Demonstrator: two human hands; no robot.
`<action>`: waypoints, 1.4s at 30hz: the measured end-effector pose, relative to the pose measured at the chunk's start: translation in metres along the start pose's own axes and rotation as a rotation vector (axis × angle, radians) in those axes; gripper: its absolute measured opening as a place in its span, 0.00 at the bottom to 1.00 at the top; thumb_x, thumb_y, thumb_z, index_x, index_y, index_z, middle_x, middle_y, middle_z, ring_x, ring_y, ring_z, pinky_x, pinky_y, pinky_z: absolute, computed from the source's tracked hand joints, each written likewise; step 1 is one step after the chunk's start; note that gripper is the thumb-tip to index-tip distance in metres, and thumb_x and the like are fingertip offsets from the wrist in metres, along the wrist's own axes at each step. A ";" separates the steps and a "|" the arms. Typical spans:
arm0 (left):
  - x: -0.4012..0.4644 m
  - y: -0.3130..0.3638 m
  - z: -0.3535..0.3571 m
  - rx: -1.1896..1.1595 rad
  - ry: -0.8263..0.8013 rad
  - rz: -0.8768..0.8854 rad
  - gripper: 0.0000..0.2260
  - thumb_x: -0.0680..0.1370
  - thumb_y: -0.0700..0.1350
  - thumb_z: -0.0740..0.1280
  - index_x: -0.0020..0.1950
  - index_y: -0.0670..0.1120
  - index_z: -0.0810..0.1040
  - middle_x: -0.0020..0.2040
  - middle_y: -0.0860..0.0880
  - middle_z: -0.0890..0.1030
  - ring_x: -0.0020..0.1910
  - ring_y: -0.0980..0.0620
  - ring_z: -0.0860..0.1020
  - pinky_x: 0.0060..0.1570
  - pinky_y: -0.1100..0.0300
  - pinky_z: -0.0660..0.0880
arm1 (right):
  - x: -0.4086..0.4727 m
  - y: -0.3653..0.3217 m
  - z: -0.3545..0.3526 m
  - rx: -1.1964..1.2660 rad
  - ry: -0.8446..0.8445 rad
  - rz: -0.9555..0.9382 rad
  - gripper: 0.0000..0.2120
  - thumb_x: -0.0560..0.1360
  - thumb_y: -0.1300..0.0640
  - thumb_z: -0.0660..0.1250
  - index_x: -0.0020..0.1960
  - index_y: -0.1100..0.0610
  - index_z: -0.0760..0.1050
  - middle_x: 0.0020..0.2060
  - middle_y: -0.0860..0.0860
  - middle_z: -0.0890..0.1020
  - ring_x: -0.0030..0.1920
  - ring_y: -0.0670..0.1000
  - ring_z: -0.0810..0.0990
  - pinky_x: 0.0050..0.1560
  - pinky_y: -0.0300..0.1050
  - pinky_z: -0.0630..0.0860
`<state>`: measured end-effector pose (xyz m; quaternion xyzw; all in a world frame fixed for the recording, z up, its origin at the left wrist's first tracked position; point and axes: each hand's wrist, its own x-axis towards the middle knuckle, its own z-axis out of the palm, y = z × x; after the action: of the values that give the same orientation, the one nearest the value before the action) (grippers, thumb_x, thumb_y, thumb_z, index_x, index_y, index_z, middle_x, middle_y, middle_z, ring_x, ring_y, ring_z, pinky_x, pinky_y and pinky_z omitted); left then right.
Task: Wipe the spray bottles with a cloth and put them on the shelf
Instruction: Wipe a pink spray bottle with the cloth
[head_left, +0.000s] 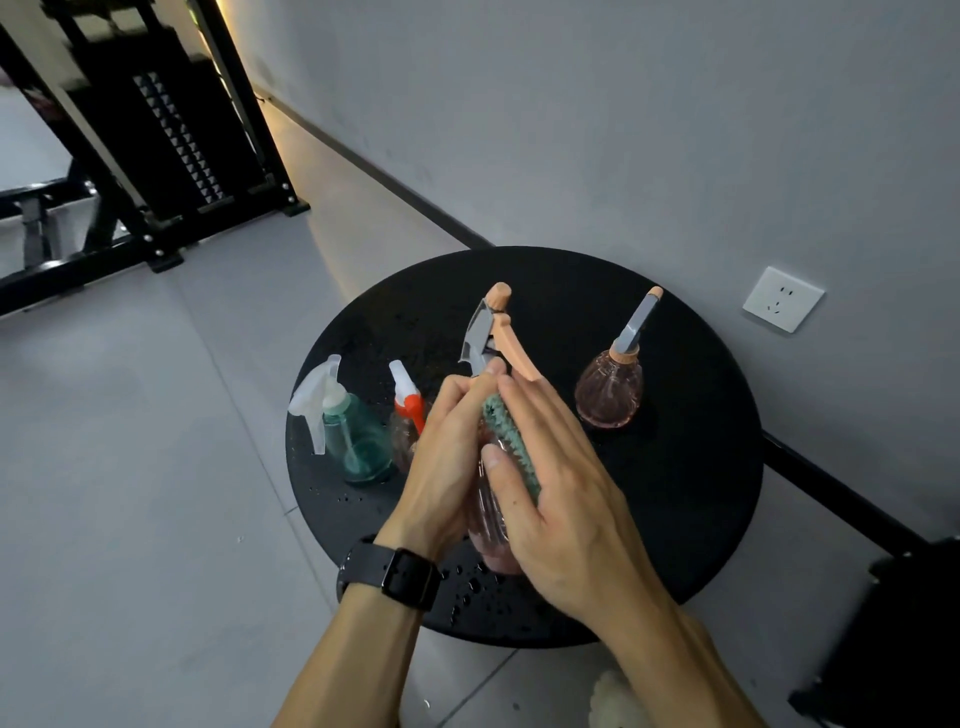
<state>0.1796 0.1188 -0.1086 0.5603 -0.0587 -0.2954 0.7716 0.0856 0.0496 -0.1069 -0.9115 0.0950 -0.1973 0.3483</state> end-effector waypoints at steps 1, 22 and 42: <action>0.001 -0.001 0.000 -0.007 -0.009 -0.016 0.14 0.78 0.54 0.69 0.40 0.47 0.70 0.33 0.54 0.75 0.34 0.55 0.75 0.46 0.52 0.73 | 0.001 0.001 -0.002 0.014 -0.030 0.008 0.28 0.80 0.41 0.49 0.78 0.43 0.48 0.73 0.30 0.48 0.75 0.33 0.44 0.71 0.30 0.47; -0.003 0.006 -0.007 0.021 -0.074 -0.093 0.18 0.74 0.57 0.72 0.54 0.48 0.71 0.49 0.43 0.73 0.48 0.43 0.75 0.54 0.48 0.75 | -0.004 -0.003 -0.011 0.166 -0.116 0.107 0.42 0.73 0.43 0.69 0.79 0.46 0.49 0.77 0.42 0.57 0.76 0.41 0.55 0.74 0.47 0.63; -0.034 -0.008 0.013 0.248 -0.144 -0.093 0.23 0.83 0.61 0.52 0.57 0.53 0.84 0.52 0.49 0.86 0.51 0.51 0.85 0.48 0.54 0.79 | 0.005 0.008 -0.024 0.283 0.121 0.224 0.30 0.72 0.46 0.71 0.70 0.40 0.62 0.55 0.24 0.67 0.57 0.26 0.69 0.54 0.29 0.72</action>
<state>0.1432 0.1243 -0.1034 0.6308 -0.1242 -0.3607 0.6757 0.0801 0.0280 -0.0948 -0.8235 0.1881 -0.2230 0.4866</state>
